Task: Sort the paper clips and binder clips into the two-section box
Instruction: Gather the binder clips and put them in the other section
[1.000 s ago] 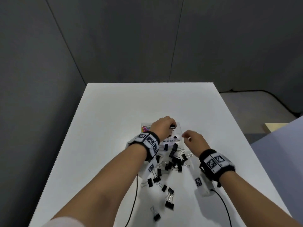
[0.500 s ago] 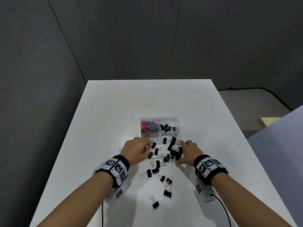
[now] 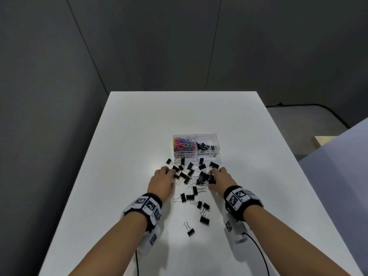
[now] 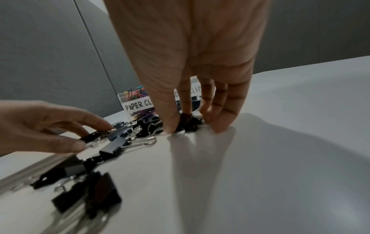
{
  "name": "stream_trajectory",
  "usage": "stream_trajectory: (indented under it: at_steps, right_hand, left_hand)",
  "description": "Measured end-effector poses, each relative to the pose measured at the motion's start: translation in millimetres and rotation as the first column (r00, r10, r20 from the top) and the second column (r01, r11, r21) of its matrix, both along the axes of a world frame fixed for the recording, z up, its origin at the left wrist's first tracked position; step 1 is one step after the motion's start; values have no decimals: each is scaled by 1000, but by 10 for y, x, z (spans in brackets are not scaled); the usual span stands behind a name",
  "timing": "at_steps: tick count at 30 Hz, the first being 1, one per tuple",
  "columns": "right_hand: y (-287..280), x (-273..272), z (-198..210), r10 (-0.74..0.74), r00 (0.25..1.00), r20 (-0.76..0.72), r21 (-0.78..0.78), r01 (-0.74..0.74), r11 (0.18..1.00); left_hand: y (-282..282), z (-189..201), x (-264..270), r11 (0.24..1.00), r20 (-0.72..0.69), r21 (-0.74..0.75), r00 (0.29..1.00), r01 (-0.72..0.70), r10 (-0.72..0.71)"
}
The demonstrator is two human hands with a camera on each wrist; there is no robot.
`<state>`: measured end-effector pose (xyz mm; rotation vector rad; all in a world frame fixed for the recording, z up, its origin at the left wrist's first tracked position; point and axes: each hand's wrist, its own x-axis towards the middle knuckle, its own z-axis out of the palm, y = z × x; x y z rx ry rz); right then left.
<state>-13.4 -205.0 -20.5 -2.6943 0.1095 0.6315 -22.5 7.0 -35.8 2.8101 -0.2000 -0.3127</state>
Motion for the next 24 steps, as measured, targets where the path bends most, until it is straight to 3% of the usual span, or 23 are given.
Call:
stream_trajectory:
  at_steps: [6,18,24]
  right_hand:
    - [76,-69,-4,-2,999,38,24,2,1000]
    - [25,-95,33,80,997,-2,42,-80,996]
    - [-47,-12,94,5,999,40,132,-10,991]
  left_hand:
    - [-147,13,-28,997,-48,-75,999,8,-12]
    - [-215,156,46,997,-145,-30,987,72,-76]
    - [-145,204,92,992,-143,-123,989,29,-46]
